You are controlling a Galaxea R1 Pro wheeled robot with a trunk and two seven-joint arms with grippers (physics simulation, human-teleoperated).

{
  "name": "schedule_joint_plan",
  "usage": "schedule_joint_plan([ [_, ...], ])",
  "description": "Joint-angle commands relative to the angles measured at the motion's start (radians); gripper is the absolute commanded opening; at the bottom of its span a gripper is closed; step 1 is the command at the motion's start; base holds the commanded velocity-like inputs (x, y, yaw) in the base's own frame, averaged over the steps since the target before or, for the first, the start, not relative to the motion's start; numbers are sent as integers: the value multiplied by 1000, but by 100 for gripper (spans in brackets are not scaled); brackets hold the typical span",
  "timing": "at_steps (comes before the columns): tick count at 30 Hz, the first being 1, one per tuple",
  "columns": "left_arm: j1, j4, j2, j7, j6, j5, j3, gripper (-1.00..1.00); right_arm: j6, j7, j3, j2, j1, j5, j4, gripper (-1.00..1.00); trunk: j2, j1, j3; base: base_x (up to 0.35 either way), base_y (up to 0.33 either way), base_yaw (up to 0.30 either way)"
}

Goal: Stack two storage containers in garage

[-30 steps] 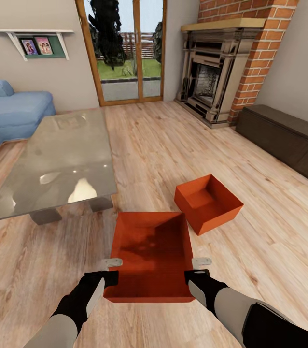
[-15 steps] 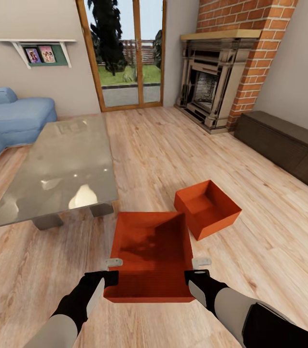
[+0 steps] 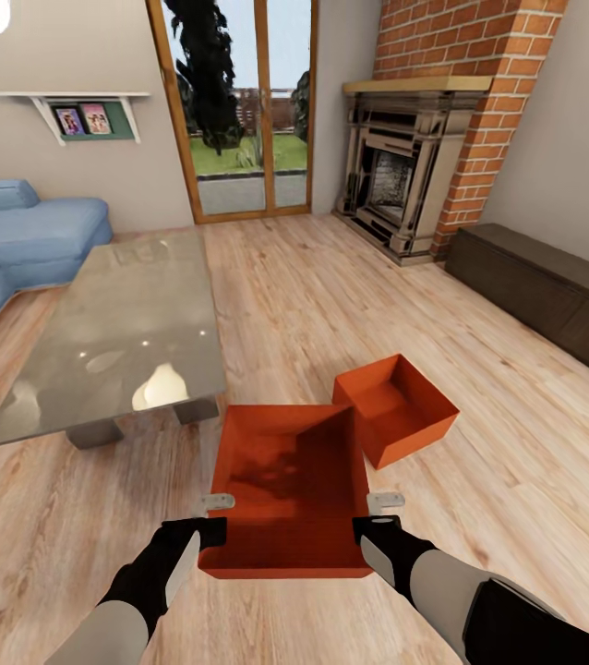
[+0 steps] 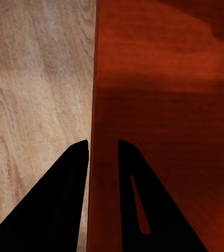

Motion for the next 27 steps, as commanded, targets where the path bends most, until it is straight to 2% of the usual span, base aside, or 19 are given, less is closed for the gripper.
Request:
schedule_joint_plan([
  [1, 0, 0, 0, 10, 8, -13, 3, -100, 6, -22, -13, -1, -1, 21, -2, -100, 7, -4, 4, 0, 0, 0],
  [27, 0, 2, 0, 10, 8, -13, 3, -100, 6, -22, -13, -1, -1, 21, -2, -100, 189, -104, 127, 0, 0, 0],
])
